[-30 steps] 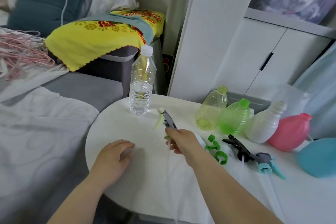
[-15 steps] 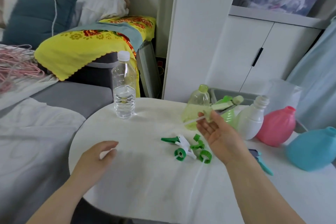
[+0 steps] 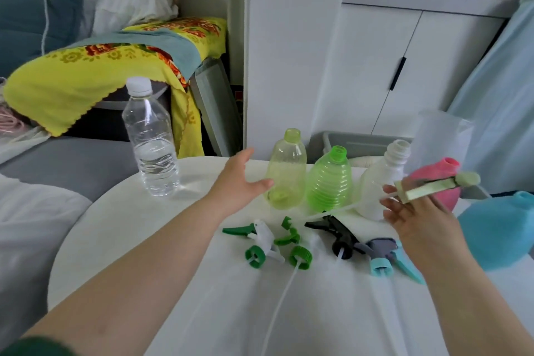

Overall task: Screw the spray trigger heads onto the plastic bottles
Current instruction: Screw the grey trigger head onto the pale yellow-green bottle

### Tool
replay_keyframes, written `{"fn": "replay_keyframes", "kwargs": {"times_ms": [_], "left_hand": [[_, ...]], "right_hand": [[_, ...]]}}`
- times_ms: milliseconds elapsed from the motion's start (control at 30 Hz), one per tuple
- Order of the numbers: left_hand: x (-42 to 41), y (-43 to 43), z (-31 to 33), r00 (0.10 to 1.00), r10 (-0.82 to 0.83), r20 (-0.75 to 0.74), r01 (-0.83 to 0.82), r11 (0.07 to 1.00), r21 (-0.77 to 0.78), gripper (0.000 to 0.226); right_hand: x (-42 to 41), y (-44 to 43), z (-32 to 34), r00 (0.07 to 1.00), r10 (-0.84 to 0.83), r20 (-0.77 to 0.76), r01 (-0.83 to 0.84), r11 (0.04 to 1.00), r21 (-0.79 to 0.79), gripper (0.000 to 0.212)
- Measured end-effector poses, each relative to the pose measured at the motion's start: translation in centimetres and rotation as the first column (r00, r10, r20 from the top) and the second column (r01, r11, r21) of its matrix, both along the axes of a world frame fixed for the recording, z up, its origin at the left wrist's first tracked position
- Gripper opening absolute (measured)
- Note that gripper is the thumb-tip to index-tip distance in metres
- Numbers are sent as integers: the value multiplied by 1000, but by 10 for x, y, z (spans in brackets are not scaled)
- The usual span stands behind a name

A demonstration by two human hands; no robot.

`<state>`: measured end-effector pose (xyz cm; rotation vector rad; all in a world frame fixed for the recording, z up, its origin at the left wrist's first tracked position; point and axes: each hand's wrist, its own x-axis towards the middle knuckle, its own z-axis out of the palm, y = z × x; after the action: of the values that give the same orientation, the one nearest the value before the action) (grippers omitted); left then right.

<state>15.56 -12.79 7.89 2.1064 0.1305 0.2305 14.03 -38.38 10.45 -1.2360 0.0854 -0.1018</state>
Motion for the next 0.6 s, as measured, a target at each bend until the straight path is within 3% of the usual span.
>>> {"fn": "replay_keyframes", "kwargs": {"times_ms": [167,333,433,600], "left_hand": [[36,-19,-12,1000,-22,2,22,995,-101,102],[51,-30,-29,997,-62,53,68,989,-129,112],[59,-36,-37,994,-19,108,38,984,-176,106],[63,-34,-30,981,60,186,-14,972,-235,78]], "right_hand": [[14,-2,-5,999,-33,-7,34,999,42,20],[25,0,-9,999,0,50,-1,1000,20,17],[32,1,-12,995,48,85,-50,999,14,12],[46,9,-10,987,100,123,-92,993,-70,19]]}}
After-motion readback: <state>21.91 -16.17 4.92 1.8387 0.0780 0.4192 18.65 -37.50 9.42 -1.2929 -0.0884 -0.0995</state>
